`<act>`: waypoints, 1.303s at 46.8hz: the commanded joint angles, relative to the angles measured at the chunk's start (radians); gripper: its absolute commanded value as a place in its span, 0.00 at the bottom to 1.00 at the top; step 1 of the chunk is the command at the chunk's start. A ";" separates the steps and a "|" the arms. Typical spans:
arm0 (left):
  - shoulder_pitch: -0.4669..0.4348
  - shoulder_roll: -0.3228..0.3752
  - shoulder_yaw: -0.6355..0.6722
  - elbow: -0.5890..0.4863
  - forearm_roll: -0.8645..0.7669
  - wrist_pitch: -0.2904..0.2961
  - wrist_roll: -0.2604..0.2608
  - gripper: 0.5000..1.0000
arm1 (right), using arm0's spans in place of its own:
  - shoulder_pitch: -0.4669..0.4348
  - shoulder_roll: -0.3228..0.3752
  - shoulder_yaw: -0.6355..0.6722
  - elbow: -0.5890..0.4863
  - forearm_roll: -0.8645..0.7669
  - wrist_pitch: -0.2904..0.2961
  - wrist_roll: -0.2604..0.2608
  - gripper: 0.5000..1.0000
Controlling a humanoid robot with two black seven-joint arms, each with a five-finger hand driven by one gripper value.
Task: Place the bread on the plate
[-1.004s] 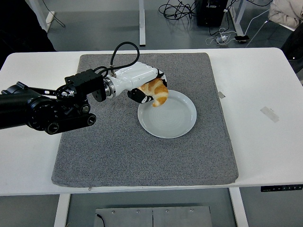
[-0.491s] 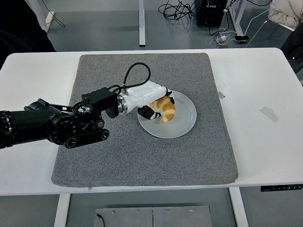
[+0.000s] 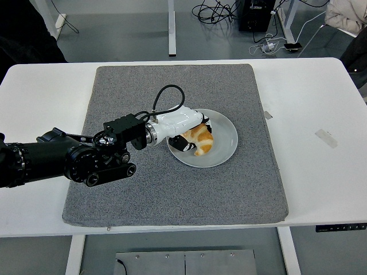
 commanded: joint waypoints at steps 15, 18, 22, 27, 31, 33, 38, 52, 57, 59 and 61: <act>0.002 -0.001 -0.011 -0.002 -0.006 0.000 -0.020 0.66 | 0.000 0.000 0.000 0.000 0.000 0.000 0.000 1.00; 0.002 -0.001 -0.011 -0.002 -0.006 0.000 -0.023 0.73 | 0.000 0.000 0.000 0.000 0.000 0.000 0.000 1.00; 0.002 0.001 -0.011 -0.002 -0.006 0.000 -0.031 0.78 | 0.000 0.000 0.000 0.000 0.000 0.000 0.000 1.00; 0.002 0.002 -0.011 -0.003 -0.008 0.000 -0.044 0.82 | 0.000 0.000 0.002 0.000 0.000 0.000 0.000 1.00; 0.002 0.005 -0.011 -0.003 -0.011 0.000 -0.046 0.84 | 0.000 0.000 0.000 0.000 0.000 0.000 0.000 1.00; -0.001 0.008 -0.012 -0.005 -0.014 0.000 -0.049 0.84 | 0.000 0.000 0.000 0.000 0.000 0.000 0.000 1.00; -0.009 0.019 -0.031 -0.013 -0.028 0.000 -0.080 0.85 | 0.000 0.000 0.000 0.000 0.000 0.000 0.000 1.00; -0.029 0.111 -0.226 -0.020 -0.139 -0.098 -0.187 0.86 | 0.000 0.000 0.000 0.000 0.000 0.000 0.000 1.00; -0.032 0.151 -0.336 -0.020 -0.256 -0.239 -0.238 0.85 | 0.000 0.000 0.000 0.000 0.000 0.000 0.000 1.00; -0.032 0.172 -0.377 -0.020 -0.300 -0.293 -0.244 0.85 | 0.000 0.000 0.000 0.000 0.000 0.000 0.000 1.00; -0.032 0.191 -0.414 -0.020 -0.334 -0.338 -0.244 0.85 | 0.000 0.000 0.000 0.000 0.000 0.000 0.000 1.00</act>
